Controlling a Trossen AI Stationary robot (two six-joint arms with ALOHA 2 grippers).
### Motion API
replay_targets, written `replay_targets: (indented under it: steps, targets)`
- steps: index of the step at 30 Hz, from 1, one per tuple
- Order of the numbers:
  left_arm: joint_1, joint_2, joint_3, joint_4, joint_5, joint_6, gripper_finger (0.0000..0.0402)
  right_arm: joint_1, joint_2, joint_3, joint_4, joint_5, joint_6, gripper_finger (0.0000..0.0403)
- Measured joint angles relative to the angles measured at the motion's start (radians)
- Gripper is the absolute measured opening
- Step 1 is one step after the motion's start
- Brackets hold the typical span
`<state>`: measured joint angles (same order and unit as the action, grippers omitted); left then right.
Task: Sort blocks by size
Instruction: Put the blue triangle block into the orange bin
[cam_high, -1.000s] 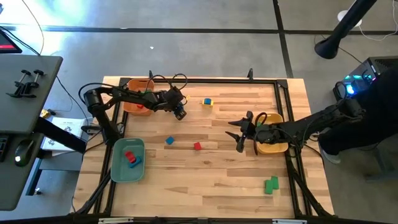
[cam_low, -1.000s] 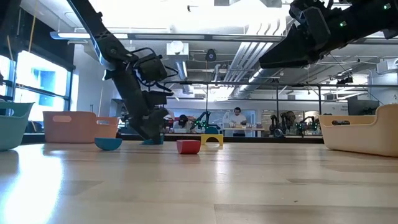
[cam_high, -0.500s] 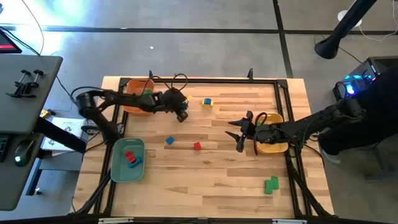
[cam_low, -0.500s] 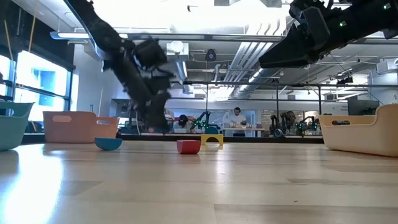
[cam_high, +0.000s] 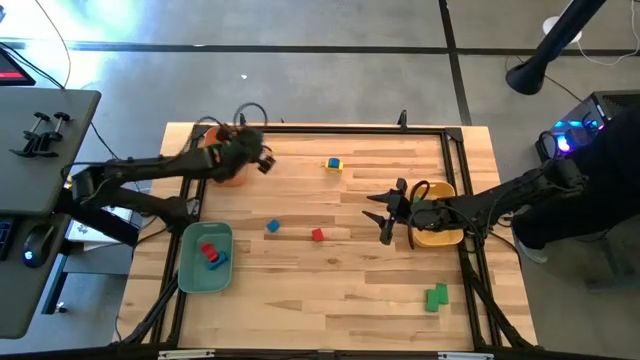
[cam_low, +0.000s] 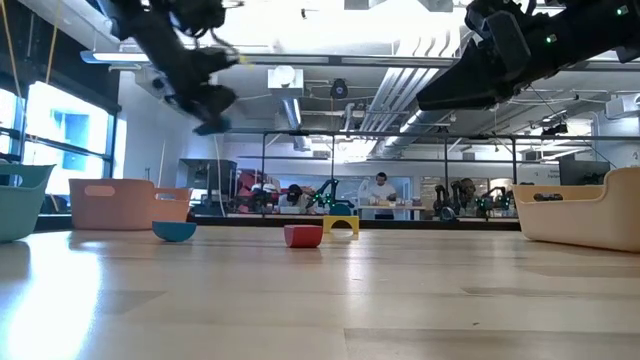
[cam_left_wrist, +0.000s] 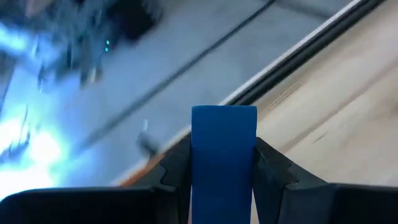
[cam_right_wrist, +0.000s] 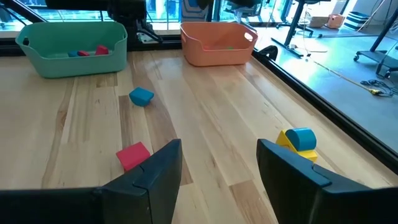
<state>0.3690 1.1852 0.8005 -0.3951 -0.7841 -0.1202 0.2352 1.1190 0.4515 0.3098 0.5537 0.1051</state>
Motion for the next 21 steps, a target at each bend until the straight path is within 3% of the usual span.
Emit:
replay_targets:
  steps: [5,7,11,15,21]
  targets:
    - [0.256,-0.004,0.0,-0.225,0.21,-0.139,0.0092,0.0,0.0,0.0,0.007,0.001,0.0,0.0204]
    - [0.356,0.023,0.0,-0.259,0.311,-0.148,0.0092,0.0,0.0,0.0,0.009,0.003,0.0,0.0204]
    - [0.501,0.098,-0.001,-0.265,0.417,-0.118,0.0092,0.0,0.0,0.0,0.009,0.005,0.0,0.0204]
    - [0.575,0.183,0.0,-0.265,0.457,-0.074,0.0106,0.0,0.0,0.0,0.009,0.005,0.0,0.0204]
    - [0.574,0.257,0.01,-0.266,0.48,-0.057,0.0117,0.0,0.0,0.0,0.01,0.013,0.0,0.0204]
